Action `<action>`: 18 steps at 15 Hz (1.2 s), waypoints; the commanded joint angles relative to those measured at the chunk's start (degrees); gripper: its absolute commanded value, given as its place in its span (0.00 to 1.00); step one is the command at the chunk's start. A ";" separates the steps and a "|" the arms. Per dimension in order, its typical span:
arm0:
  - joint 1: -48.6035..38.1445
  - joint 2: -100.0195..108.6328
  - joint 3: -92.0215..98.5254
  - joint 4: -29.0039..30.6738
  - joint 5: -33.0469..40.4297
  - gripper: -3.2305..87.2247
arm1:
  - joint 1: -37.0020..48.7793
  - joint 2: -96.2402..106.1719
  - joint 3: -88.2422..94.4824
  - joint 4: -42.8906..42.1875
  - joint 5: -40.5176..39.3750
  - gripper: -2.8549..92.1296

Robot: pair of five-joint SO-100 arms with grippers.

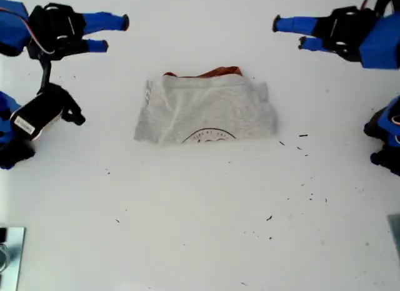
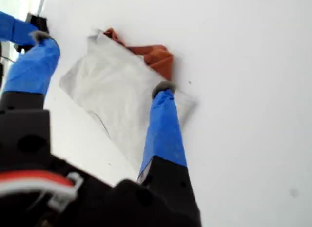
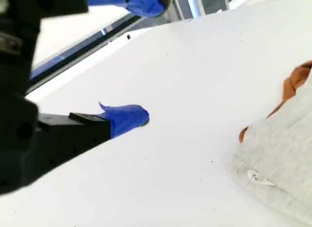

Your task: Fold t shirt

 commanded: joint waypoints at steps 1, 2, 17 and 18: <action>4.75 8.96 8.79 -0.88 -1.23 0.27 | -2.29 17.31 10.20 6.33 0.44 0.45; 9.23 15.47 15.38 -3.43 -2.37 0.23 | -6.77 24.43 15.73 8.88 1.85 0.45; 38.41 57.92 49.22 4.83 -9.23 0.18 | -28.21 35.51 41.22 15.03 -19.69 0.07; 38.41 57.92 49.22 4.83 -9.23 0.18 | -28.21 35.51 41.22 15.03 -19.69 0.07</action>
